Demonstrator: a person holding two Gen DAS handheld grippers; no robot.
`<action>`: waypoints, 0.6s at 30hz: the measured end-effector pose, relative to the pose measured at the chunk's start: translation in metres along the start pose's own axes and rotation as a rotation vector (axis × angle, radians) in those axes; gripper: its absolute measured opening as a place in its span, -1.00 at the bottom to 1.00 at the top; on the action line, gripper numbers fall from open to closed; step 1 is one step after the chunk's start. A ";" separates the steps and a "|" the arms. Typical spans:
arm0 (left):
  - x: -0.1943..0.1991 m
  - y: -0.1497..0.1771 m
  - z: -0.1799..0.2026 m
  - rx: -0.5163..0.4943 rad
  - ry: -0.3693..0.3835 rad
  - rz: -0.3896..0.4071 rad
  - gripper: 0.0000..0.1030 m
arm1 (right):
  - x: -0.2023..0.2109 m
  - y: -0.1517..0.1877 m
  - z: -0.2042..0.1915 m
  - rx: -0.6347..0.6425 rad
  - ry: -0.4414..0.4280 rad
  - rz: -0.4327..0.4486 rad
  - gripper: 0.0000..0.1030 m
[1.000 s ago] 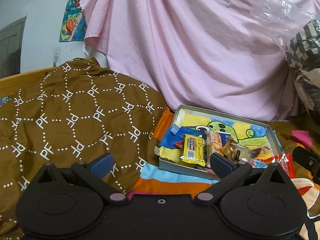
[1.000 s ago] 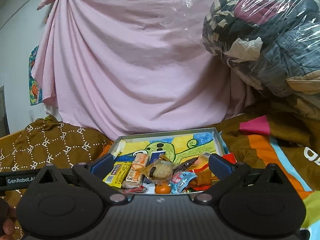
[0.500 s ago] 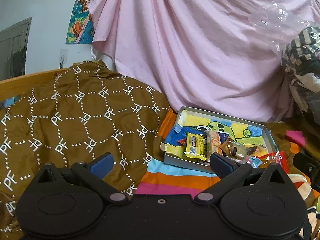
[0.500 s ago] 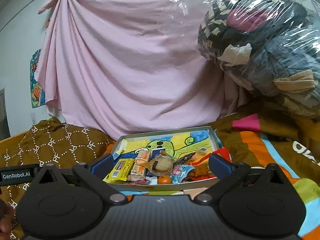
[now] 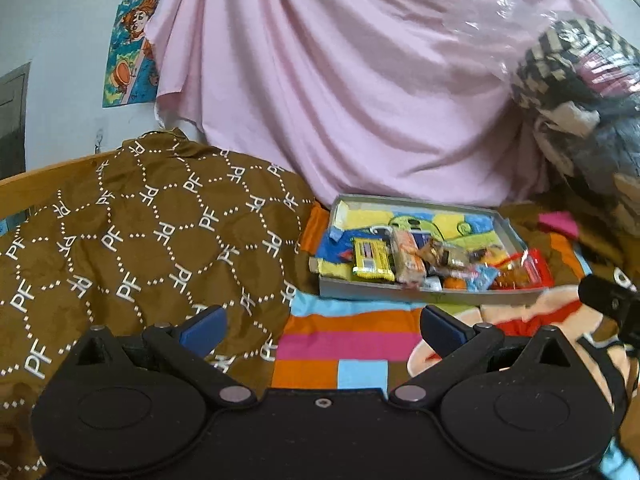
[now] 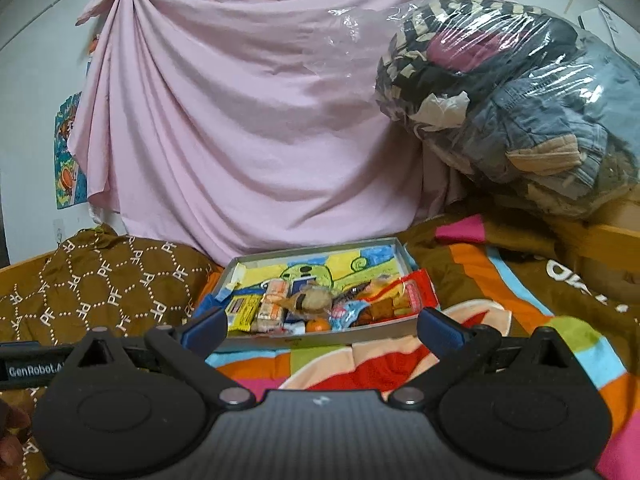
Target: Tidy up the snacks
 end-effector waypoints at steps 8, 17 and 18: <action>0.009 0.027 -0.011 0.021 -0.006 -0.005 0.99 | 0.012 0.026 0.000 0.016 -0.018 -0.034 1.00; 0.004 0.033 -0.015 0.032 -0.028 0.022 0.99 | 0.007 0.044 0.005 -0.020 -0.041 -0.058 1.00; 0.004 0.034 -0.016 0.034 -0.025 0.026 0.99 | 0.007 0.045 0.004 -0.017 -0.040 -0.055 1.00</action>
Point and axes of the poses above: each gripper's, at about its wrist camera, not at the fingertips, and x roughly against the way its jaws point, z to its right, y to its underside, the point moved 5 cm from there along -x, roughly the way its jaws point, and after that the axes turned 3 degrees about z, right-handed, at the moved point
